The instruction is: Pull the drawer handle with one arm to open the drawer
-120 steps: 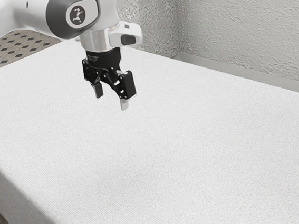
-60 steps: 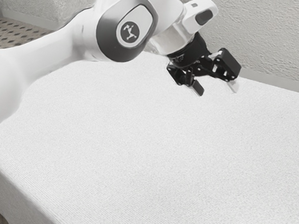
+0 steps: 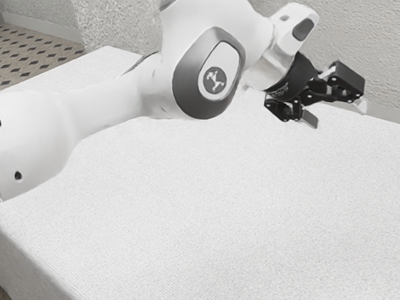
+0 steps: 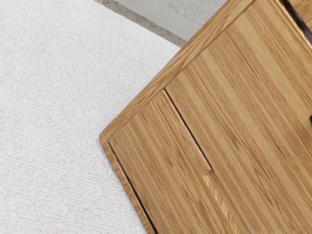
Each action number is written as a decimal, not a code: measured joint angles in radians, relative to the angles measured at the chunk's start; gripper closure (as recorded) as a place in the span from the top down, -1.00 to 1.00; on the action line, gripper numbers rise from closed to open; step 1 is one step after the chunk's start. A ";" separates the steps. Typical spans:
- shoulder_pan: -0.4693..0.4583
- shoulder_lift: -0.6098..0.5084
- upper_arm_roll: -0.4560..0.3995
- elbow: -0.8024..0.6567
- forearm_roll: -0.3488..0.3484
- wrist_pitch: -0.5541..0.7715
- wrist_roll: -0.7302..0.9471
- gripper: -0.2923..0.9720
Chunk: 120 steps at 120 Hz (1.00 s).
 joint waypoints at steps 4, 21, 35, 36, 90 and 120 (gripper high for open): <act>-0.003 0.002 -0.002 0.004 0.025 -0.001 -0.003 0.53; 0.002 0.014 0.002 0.006 -0.141 0.043 -0.015 0.53; 0.010 0.014 0.043 -0.006 -0.274 0.064 -0.035 0.53; 0.010 0.014 0.046 -0.008 -0.279 0.064 -0.039 0.53; -0.064 0.140 0.054 0.208 -0.178 -0.011 -0.154 0.53; -0.121 0.214 0.020 0.248 -0.189 0.077 -0.179 0.53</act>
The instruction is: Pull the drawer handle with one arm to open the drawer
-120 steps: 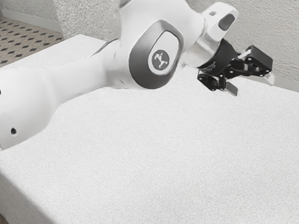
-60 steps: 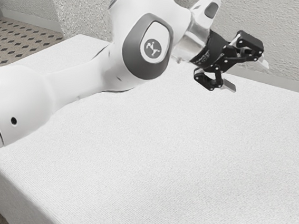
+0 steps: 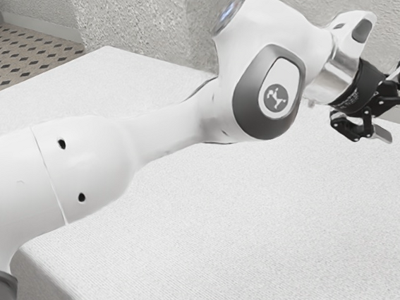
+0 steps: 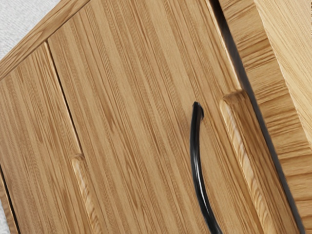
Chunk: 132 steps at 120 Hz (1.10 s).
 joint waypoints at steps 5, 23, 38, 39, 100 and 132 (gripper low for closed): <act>-0.002 0.022 -0.013 0.023 0.000 0.024 -0.001 0.53; -0.004 0.042 -0.021 0.028 0.007 0.110 -0.004 0.53; -0.004 0.043 -0.018 0.016 0.010 0.146 -0.007 0.53; -0.005 0.042 -0.018 0.016 0.010 0.149 -0.007 0.53; -0.013 0.062 -0.027 -0.044 -0.101 0.223 -0.018 0.53; -0.014 0.103 -0.024 -0.011 -0.103 0.227 -0.021 0.53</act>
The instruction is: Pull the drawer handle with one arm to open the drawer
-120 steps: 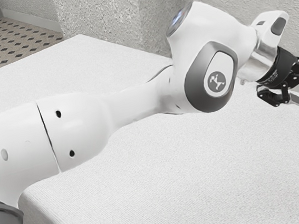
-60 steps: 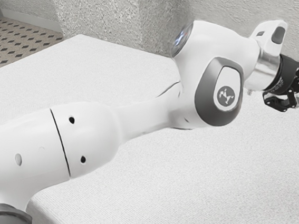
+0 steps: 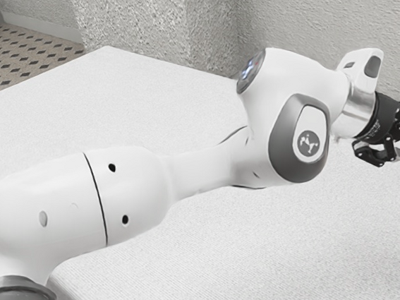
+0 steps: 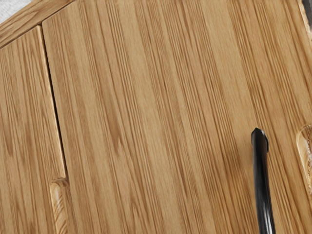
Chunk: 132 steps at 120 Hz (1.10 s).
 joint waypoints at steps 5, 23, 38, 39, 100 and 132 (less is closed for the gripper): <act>0.000 0.003 0.001 0.010 0.002 0.001 0.000 0.53; 0.008 0.006 0.001 0.037 0.004 0.002 0.000 0.53; 0.011 0.026 0.001 0.082 0.005 0.002 0.000 0.53; 0.011 0.029 0.001 0.085 0.005 0.002 0.000 0.53; 0.012 0.081 0.005 0.104 0.027 0.003 0.000 0.53; 0.018 -0.057 0.032 -0.094 0.022 0.005 0.001 0.53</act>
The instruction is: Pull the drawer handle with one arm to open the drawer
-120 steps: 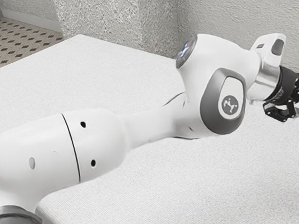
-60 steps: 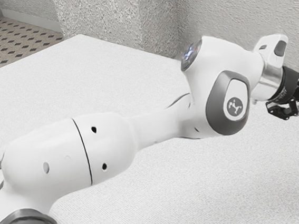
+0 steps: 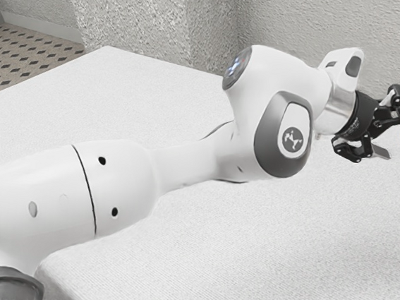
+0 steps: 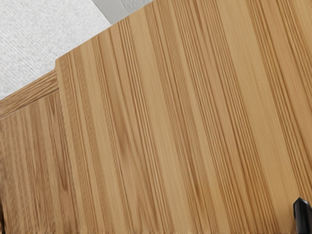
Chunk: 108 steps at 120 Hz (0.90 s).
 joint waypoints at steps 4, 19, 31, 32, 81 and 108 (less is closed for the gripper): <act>0.005 -0.025 0.000 -0.033 0.005 0.000 0.000 0.53; 0.034 -0.137 0.001 -0.169 0.017 0.002 0.001 0.54; 0.066 -0.235 0.008 -0.301 0.015 0.003 0.001 0.53; 0.067 -0.244 0.010 -0.314 0.014 0.003 0.001 0.53; 0.070 -0.430 0.167 -0.369 0.308 -0.344 0.016 0.53; 0.085 -0.428 0.176 -0.238 0.495 -0.762 0.024 0.54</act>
